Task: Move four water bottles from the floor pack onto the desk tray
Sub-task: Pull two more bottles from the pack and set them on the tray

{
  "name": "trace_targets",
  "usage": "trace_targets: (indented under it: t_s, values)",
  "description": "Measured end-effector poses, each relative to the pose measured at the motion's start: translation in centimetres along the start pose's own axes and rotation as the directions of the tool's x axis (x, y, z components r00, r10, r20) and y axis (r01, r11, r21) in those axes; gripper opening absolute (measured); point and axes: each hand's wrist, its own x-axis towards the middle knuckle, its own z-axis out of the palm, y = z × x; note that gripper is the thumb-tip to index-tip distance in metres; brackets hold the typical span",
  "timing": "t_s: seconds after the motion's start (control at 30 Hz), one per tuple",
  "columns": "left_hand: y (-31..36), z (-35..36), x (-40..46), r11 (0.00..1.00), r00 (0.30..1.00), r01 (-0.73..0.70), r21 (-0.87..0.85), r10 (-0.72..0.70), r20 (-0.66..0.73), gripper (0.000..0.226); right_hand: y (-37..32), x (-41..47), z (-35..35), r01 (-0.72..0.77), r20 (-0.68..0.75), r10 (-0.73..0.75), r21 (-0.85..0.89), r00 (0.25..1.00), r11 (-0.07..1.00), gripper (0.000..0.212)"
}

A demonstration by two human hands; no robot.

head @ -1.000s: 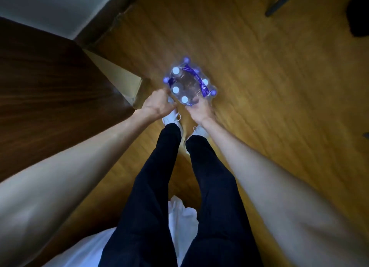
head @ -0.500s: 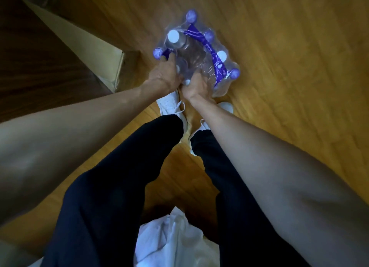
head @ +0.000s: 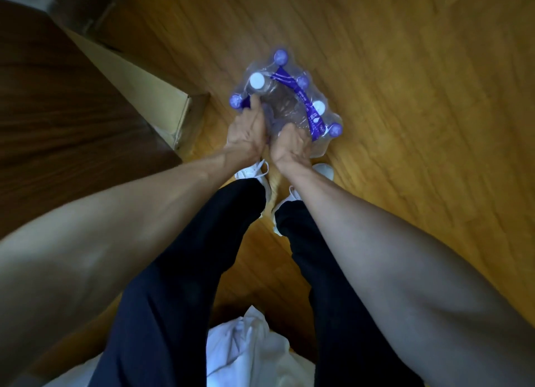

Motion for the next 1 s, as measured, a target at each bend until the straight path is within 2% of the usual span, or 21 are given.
trace_targets:
  t_s: [0.07,0.27,0.37,0.6,0.7,0.87,1.0]
  values:
    - [0.2,-1.5,-2.7,1.000,1.000,0.005,-0.018,-0.005,0.003,0.065,-0.1,-2.1,-1.7,-0.010,-0.011,0.010,0.012,1.000,1.000,0.032]
    - [1.9,-8.0,-13.5,0.994,0.996,-0.014,-0.106,0.005,-0.085,0.039,-0.8,-11.7,-8.4,0.011,-0.037,-0.011,-0.019,0.999,1.000,0.034]
    - [2.5,-12.4,-19.9,0.982,0.995,-0.018,-0.188,-0.001,-0.098,0.035,-1.5,-17.7,-12.7,0.068,-0.056,-0.071,-0.053,0.996,0.996,0.040]
    - [4.1,-22.6,-36.8,0.980,0.961,-0.104,-0.172,0.054,-0.273,0.033,-3.3,-33.3,-23.9,0.258,-0.119,-0.268,-0.091,0.956,0.962,0.033]
    - [4.3,-25.6,-43.5,0.964,0.927,-0.117,-0.239,0.020,-0.374,0.032,-3.8,-39.2,-28.3,0.361,-0.131,-0.378,-0.134,0.917,0.923,0.039]
    - [4.1,-29.8,-52.4,0.962,0.864,-0.087,-0.258,-0.056,-0.500,0.034,-5.6,-47.4,-33.4,0.513,-0.101,-0.551,-0.257,0.828,0.819,0.039]
    - [3.2,-31.7,-58.1,0.958,0.817,-0.061,-0.280,-0.113,-0.565,0.037,-6.9,-52.8,-36.3,0.676,-0.030,-0.734,-0.365,0.678,0.640,0.042]
